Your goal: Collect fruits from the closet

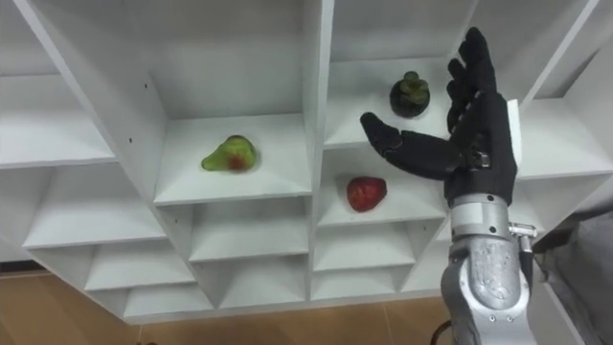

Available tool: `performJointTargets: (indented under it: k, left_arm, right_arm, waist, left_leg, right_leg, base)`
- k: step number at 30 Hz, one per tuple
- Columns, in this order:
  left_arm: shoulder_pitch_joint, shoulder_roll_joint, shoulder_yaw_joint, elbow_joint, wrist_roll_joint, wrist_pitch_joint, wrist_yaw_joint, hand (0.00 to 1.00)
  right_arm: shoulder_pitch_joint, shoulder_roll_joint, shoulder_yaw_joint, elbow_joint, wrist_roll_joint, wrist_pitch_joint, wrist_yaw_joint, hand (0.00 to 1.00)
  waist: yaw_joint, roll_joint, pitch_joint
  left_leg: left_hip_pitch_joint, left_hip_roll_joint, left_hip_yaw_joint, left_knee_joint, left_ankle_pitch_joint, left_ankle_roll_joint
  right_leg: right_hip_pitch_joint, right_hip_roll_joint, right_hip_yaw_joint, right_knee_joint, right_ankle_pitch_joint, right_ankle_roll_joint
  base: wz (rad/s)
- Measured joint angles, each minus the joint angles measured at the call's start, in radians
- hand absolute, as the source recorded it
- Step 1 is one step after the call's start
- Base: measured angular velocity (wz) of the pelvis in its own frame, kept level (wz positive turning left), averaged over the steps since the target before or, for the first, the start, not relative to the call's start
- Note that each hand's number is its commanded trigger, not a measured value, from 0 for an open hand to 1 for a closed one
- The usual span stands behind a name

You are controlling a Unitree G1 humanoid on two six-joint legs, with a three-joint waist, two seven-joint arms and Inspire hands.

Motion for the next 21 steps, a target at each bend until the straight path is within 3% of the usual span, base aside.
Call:
performJointTargets:
  k: [7, 21]
  left_arm:
    - [0.015, 0.001, 0.006, -0.001, 0.006, 0.008, 0.005, 1.00]
    - [0.023, 0.003, -0.007, -0.030, 0.007, 0.026, 0.021, 1.00]
  right_arm:
    - [-0.008, -0.026, -0.028, 0.003, 0.007, 0.000, -0.056, 0.00]
    - [-0.089, -0.032, -0.027, 0.139, 0.030, 0.000, -0.108, 0.00]
  waist:
    - [0.027, -0.005, 0.0002]
    - [0.025, -0.014, 0.0112]
  left_leg:
    - [0.000, 0.000, -0.015, 0.000, 0.000, 0.000]
    - [-0.001, -0.003, -0.041, -0.001, 0.001, -0.001]
  right_leg:
    - [0.009, -0.002, -0.025, -0.006, 0.000, 0.000]
    - [0.022, -0.005, -0.048, -0.018, 0.000, 0.000]
  base:
    - [0.07]
    - [0.05]
